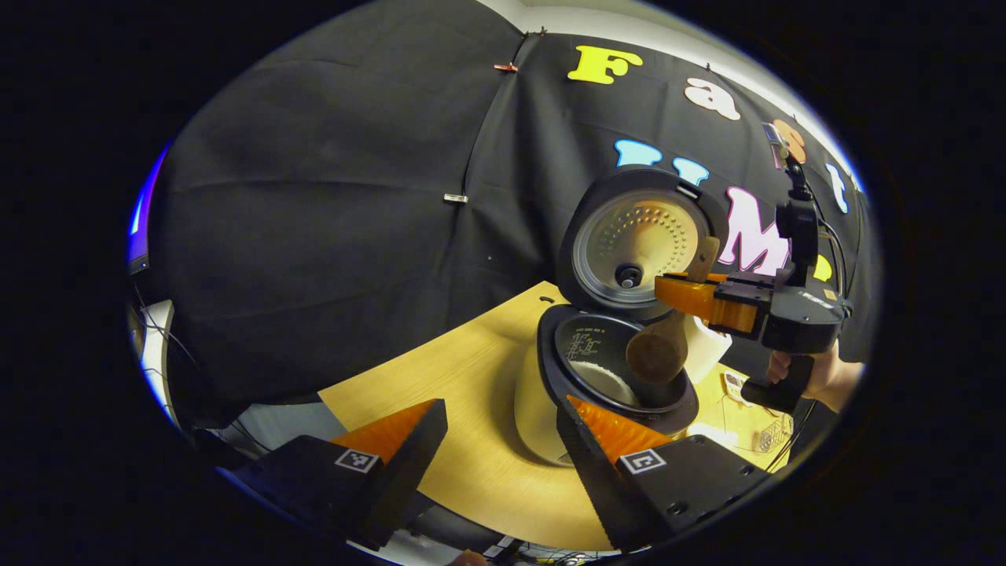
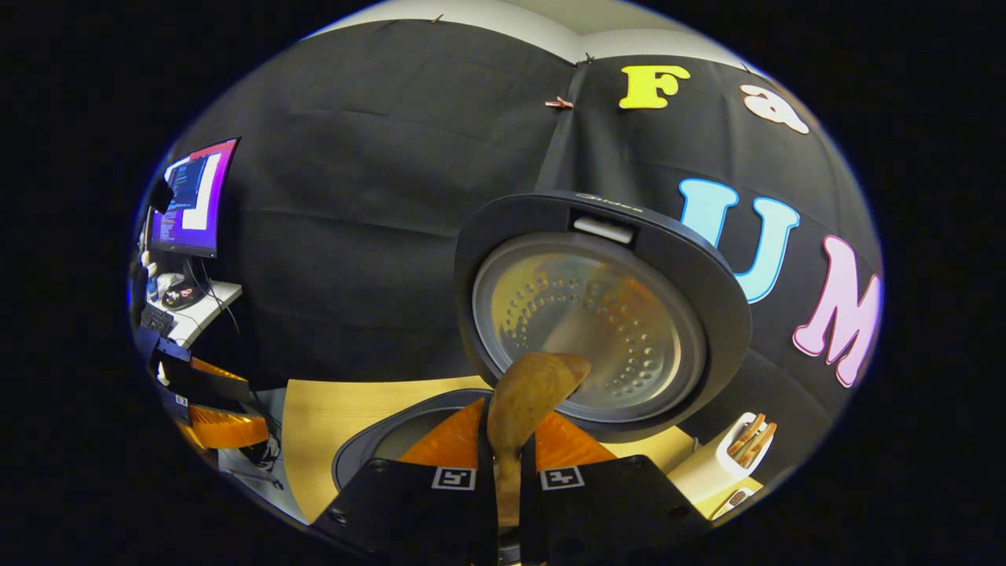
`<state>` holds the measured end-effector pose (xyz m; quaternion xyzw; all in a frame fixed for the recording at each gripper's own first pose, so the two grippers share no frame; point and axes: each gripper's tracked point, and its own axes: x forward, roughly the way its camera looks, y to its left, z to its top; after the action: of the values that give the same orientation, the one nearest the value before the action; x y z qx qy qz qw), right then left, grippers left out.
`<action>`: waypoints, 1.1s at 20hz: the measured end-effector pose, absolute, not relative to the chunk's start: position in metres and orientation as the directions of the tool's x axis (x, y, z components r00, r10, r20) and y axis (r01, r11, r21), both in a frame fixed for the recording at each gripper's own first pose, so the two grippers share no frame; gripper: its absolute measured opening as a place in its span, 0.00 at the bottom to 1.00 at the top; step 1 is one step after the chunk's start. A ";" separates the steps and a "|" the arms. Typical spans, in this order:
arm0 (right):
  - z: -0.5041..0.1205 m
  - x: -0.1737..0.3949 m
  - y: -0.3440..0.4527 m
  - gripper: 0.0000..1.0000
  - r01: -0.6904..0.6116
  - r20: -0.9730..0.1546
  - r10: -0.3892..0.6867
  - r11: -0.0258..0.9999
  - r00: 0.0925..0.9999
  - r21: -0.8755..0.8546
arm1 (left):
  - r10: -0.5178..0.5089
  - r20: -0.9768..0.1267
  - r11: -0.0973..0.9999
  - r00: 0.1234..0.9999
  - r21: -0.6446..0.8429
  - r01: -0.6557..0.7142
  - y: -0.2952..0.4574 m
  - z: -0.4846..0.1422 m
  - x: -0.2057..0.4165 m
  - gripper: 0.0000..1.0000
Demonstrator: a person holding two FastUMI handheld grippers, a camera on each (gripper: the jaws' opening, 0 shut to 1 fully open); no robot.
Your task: Close the left gripper, press the button to open the rice cooker; take a wooden spoon from the chopstick holder with the right hand, scoop a spoonful of rice and pour it into the rice cooker, then put the wooden spoon back into the chopstick holder.
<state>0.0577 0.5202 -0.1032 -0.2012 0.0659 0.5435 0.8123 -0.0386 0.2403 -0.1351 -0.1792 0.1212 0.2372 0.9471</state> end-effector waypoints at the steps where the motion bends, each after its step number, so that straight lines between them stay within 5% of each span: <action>1: -0.097 0.060 0.518 0.15 -0.910 -0.319 0.857 0.345 0.406 -0.230 | 0.404 -0.310 0.824 0.860 -0.286 -0.490 0.238 -0.134 -0.037 0.95; 11: -0.021 0.120 0.420 0.15 -0.789 -0.235 0.775 0.612 0.586 0.052 | 0.326 -0.262 0.882 0.908 -0.261 -0.392 0.195 -0.102 -0.008 0.95; 22: 0.007 0.209 0.168 0.15 -0.408 -0.211 0.443 0.893 0.872 0.188 | 0.238 -0.184 0.923 0.954 -0.261 -0.281 0.114 -0.049 0.029 0.95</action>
<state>0.2086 0.1679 0.0071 0.0690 0.1251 0.2205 0.9649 0.0287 0.1137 -0.0491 -0.1438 0.0746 0.1329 0.9778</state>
